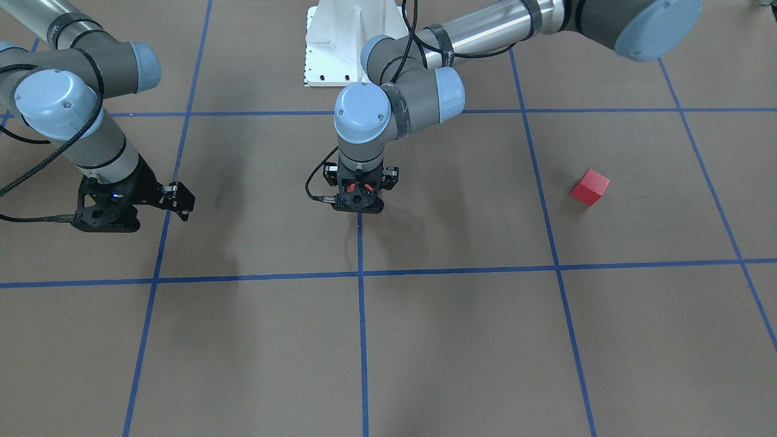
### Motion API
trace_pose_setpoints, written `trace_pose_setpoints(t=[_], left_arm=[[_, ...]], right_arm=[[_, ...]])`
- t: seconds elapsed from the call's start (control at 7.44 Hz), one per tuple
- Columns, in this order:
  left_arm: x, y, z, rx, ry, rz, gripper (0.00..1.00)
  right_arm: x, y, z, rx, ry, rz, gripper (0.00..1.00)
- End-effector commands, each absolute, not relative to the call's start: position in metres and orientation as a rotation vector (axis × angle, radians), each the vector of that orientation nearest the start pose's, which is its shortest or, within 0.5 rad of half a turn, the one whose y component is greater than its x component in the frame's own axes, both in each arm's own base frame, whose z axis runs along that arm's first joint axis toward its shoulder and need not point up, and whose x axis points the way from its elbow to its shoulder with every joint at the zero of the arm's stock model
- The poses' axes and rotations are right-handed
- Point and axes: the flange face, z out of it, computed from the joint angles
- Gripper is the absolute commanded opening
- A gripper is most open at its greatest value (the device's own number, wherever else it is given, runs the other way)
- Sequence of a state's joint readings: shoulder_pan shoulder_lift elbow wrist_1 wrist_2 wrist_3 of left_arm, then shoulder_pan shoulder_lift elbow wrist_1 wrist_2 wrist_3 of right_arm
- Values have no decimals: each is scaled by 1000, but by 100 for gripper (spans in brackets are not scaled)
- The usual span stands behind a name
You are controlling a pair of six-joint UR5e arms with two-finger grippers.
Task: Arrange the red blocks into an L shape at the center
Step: 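Lower the cube against the center cube's far side with the left gripper, then open the left gripper and move it to the remaining red cube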
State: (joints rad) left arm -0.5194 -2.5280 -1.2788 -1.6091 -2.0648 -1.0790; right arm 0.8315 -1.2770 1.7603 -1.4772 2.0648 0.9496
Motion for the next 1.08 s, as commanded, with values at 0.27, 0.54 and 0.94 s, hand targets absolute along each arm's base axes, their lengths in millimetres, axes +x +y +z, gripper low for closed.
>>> trace_pose_setpoints(t=[0.27, 0.54, 0.94], left_arm=[[642, -464, 164, -79, 838, 148, 100], [606, -486, 144, -31, 881, 125, 99], [502, -473, 224, 84, 894, 237, 99]], right_arm=[[-342, -502, 407, 15, -740, 57, 100], [-342, -502, 408, 14, -738, 57, 100], [-342, -502, 408, 15, -738, 58, 100]])
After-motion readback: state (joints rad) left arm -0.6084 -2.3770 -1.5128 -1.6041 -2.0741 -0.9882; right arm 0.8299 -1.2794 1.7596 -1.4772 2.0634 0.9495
